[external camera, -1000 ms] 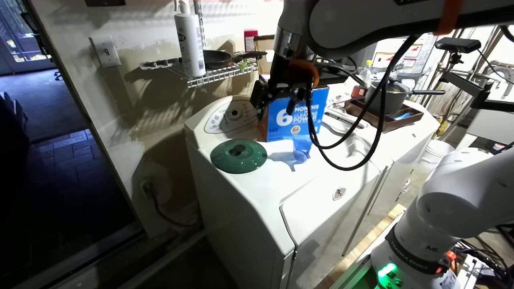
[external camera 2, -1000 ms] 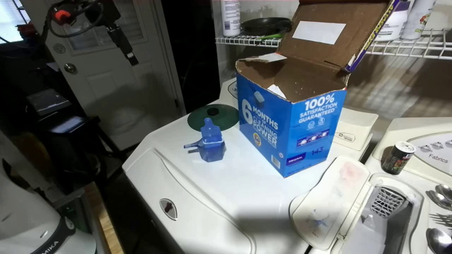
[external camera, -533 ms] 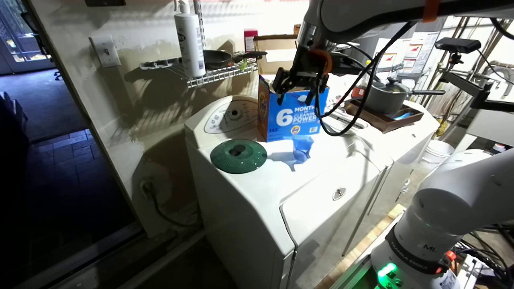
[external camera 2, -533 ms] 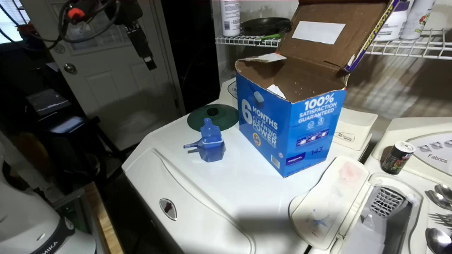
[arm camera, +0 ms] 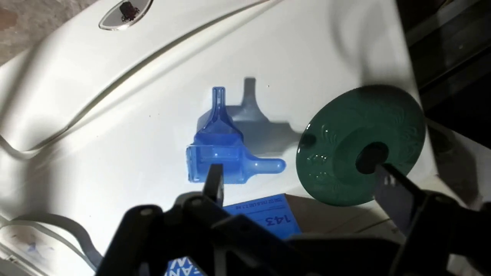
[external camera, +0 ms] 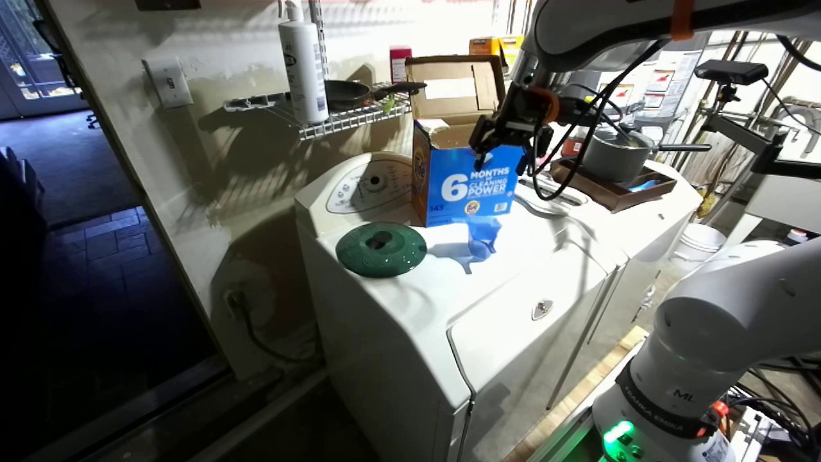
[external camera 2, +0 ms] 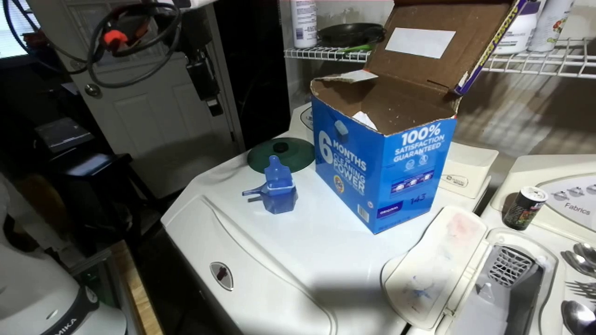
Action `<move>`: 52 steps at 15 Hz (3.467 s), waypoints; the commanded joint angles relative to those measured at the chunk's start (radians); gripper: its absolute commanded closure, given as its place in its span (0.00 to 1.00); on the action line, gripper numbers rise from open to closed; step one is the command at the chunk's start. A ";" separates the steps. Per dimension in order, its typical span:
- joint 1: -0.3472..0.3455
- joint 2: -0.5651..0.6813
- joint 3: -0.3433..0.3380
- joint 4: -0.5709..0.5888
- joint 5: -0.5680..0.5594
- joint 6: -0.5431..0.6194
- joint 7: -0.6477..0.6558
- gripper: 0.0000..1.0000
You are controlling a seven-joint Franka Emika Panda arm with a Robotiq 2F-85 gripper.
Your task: Rotate the measuring cup at the top of the stack.
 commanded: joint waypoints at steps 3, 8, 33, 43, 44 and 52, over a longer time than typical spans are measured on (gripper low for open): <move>-0.058 0.001 -0.080 -0.064 -0.009 0.015 -0.105 0.00; -0.080 0.004 -0.078 -0.062 -0.007 0.005 -0.100 0.00; -0.084 0.553 -0.236 0.149 0.073 0.096 -0.345 0.00; -0.079 0.640 -0.221 0.199 0.189 0.095 -0.375 0.21; -0.079 0.646 -0.219 0.202 0.196 0.095 -0.376 0.31; -0.078 0.671 -0.213 0.213 0.220 0.088 -0.374 0.34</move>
